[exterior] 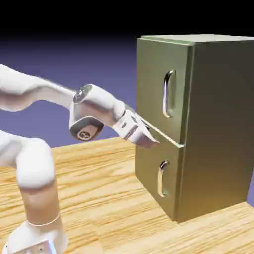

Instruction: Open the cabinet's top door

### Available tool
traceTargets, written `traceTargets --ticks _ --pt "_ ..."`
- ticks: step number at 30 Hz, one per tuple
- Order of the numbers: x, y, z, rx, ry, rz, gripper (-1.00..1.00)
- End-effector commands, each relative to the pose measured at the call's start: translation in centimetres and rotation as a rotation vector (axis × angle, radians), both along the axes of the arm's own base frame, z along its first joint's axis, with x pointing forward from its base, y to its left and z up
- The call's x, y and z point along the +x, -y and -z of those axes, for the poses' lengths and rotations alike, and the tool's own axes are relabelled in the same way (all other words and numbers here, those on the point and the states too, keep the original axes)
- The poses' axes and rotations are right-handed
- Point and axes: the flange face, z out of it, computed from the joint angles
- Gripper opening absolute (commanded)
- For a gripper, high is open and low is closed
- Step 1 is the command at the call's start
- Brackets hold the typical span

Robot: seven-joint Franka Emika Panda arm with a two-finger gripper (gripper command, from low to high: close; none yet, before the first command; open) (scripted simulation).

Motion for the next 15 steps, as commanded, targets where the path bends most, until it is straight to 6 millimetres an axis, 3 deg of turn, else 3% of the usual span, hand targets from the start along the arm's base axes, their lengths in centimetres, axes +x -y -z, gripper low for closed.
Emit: traceTargets --ticks 1,15 --pt "0.1 -0.3 -0.4 -0.003 0.005 -0.007 1.00" --pt "0.1 -3.8 -4.7 -0.054 0.086 -0.079 1.00"
